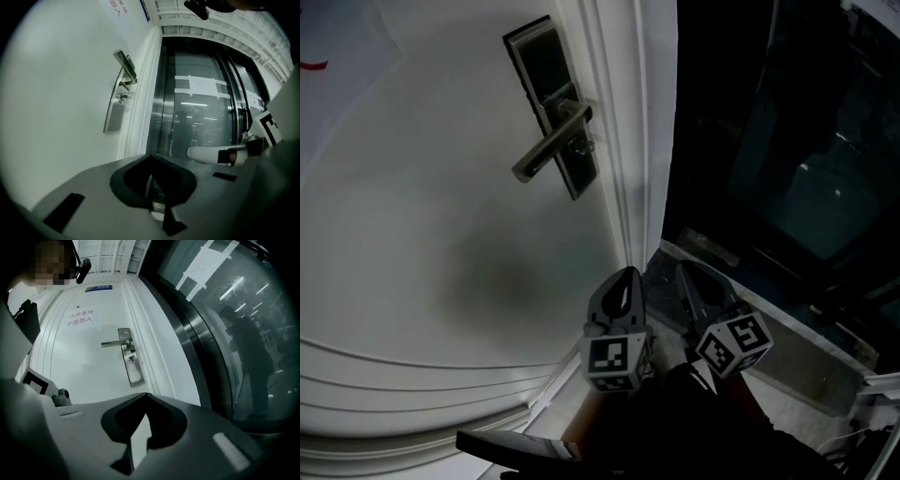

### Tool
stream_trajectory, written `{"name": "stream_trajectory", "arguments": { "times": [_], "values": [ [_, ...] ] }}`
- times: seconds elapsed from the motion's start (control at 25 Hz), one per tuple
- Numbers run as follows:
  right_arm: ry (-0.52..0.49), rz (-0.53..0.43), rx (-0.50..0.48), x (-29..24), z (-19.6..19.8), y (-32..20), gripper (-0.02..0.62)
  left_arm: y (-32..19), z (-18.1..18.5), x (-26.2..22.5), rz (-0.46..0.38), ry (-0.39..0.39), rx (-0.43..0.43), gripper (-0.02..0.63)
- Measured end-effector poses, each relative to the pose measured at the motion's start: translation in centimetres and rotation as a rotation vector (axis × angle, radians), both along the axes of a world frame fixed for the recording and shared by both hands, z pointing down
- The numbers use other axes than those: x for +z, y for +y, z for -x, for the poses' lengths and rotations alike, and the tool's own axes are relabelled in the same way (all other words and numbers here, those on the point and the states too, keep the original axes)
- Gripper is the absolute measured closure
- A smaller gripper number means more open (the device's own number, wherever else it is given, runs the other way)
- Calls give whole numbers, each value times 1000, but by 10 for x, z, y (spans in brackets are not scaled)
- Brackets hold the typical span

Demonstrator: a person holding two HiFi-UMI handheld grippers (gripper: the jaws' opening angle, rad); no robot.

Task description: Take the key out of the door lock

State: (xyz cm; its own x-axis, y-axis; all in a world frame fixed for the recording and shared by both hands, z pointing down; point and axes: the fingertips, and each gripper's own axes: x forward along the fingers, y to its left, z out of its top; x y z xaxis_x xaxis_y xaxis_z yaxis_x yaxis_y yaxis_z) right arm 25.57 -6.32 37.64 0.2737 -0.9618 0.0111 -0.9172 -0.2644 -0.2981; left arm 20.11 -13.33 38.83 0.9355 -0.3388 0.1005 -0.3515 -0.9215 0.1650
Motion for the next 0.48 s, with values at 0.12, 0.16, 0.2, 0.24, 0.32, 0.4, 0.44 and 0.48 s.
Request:
{"name": "stream_trajectory", "arguments": {
  "times": [0.12,0.16,0.2,0.24,0.32,0.4,0.44,0.48],
  "values": [
    [25,25,-71,3,0,-17,595,-15,3,5,8,-10,-54,606],
    [41,31,-94,3,1,-23,594,-20,4,6,9,-13,-75,606],
    [62,34,-116,1,1,-29,594,-25,6,6,11,-13,-97,606],
    [84,38,-137,-1,1,-35,595,-30,8,6,14,-12,-117,606],
    [115,42,-182,-3,-1,-49,594,-40,10,7,19,-11,-164,606],
    [115,44,-236,-3,-2,-63,594,-51,14,9,21,-4,-226,606],
    [113,44,-267,-3,-3,-69,595,-55,16,9,23,0,-260,606],
    [116,40,-300,-5,-4,-76,595,-59,19,7,23,1,-295,606]
  ]
}}
